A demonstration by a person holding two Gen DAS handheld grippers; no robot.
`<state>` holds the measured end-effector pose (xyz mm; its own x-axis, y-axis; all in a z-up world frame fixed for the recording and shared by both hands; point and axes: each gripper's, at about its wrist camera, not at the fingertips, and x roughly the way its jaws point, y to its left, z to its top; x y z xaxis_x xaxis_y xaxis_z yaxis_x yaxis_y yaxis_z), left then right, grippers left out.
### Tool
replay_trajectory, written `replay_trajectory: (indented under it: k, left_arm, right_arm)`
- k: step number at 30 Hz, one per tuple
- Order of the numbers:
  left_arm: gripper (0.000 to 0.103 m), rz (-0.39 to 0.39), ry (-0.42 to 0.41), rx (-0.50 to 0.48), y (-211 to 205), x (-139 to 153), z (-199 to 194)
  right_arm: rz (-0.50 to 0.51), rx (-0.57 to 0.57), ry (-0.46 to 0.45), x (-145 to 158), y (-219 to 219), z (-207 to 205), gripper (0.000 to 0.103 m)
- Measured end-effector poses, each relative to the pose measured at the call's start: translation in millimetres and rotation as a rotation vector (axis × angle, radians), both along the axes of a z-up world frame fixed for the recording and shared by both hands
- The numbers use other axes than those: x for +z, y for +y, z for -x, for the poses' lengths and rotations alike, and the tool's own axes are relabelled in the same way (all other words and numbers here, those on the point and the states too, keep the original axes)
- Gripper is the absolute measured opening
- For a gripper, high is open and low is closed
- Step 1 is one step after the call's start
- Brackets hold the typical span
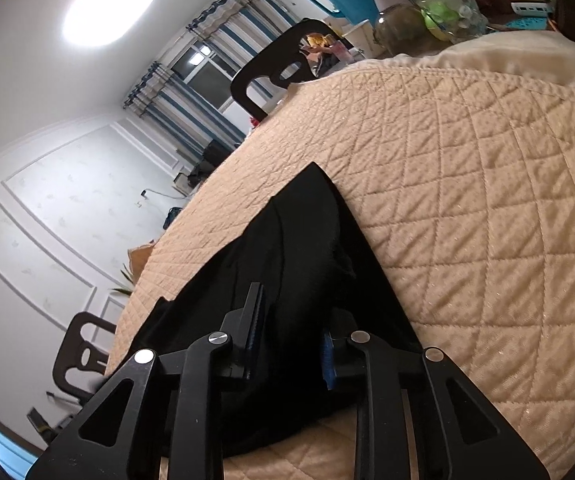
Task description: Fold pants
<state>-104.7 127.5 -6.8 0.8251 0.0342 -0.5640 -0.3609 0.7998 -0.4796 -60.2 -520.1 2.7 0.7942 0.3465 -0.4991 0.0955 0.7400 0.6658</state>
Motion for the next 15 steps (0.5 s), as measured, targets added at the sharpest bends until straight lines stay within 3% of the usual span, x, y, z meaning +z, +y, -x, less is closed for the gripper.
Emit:
replay_trajectory:
  k: [3, 6, 11, 15]
  left_arm:
    - [0.005, 0.016, 0.008, 0.009, 6.1, -1.6, -0.5]
    - [0.005, 0.03, -0.019, -0.004, 7.5, 12.1, 3.1]
    - [0.005, -0.007, -0.101, -0.028, 4.0, 43.6, 15.9]
    - [0.005, -0.023, -0.011, -0.016, 7.5, 25.9, 7.5]
  right_arm:
    - [0.014, -0.007, 0.008, 1.8, -1.1, 0.6, 0.023]
    - [0.036, 0.0, 0.015, 7.8, -0.1, -2.1, 0.014]
    - [0.031, 0.035, -0.09, 46.3, 7.4, 10.3, 0.01]
    - [0.079, 0.028, -0.034, 39.3, 5.8, 14.0, 0.01]
